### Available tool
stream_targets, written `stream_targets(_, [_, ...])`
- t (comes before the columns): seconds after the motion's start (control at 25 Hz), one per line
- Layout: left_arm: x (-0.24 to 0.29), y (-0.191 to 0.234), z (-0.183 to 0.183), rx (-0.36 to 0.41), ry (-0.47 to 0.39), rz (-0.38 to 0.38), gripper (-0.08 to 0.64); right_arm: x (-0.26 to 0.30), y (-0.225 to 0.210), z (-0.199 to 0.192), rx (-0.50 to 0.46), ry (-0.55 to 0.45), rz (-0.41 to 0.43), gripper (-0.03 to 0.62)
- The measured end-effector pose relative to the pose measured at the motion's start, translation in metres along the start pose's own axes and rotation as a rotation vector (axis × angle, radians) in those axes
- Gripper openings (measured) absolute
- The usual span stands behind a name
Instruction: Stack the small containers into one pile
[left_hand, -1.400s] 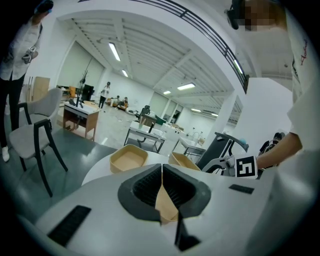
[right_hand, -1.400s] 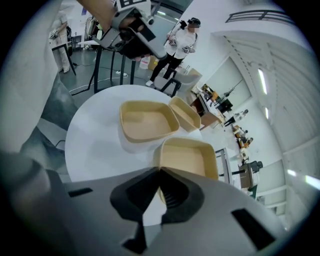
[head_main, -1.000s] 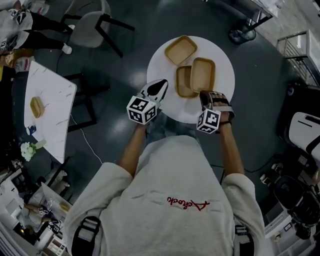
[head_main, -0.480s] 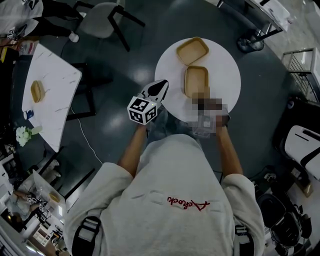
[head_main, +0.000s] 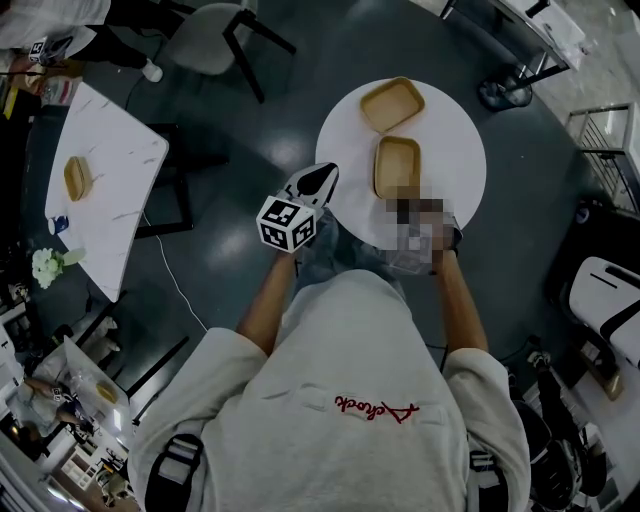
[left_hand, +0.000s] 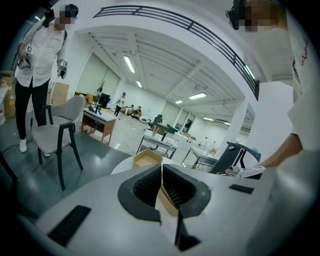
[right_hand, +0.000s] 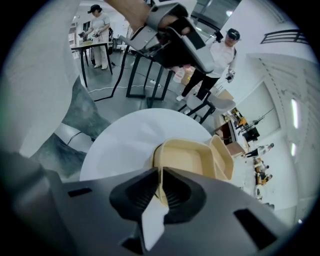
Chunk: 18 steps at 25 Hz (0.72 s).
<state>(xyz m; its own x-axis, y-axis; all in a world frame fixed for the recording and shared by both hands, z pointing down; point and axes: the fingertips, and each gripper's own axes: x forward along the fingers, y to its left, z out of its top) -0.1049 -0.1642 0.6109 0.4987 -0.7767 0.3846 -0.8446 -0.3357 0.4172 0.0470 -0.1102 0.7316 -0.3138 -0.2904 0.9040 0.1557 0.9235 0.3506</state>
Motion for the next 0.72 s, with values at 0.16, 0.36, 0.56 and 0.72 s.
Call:
stream_targets(0.16, [-0.001, 0.002, 0.001, 0.0, 0.001, -0.001, 0.018, 0.0, 0.0, 0.007, 0.023, -0.027, 0.011, 0.042])
stream_targets(0.36, [0.001, 0.0, 0.001, 0.001, 0.003, -0.006, 0.018, -0.005, -0.003, 0.01, 0.055, -0.053, 0.007, 0.107])
stream_targets(0.56, [0.003, -0.001, 0.004, 0.006, 0.0, -0.013, 0.018, -0.013, -0.009, 0.015, 0.086, -0.085, -0.027, 0.07])
stream_targets(0.72, [0.005, -0.002, 0.007, 0.014, 0.002, -0.015, 0.018, -0.019, -0.016, 0.02, 0.139, -0.118, -0.056, 0.025])
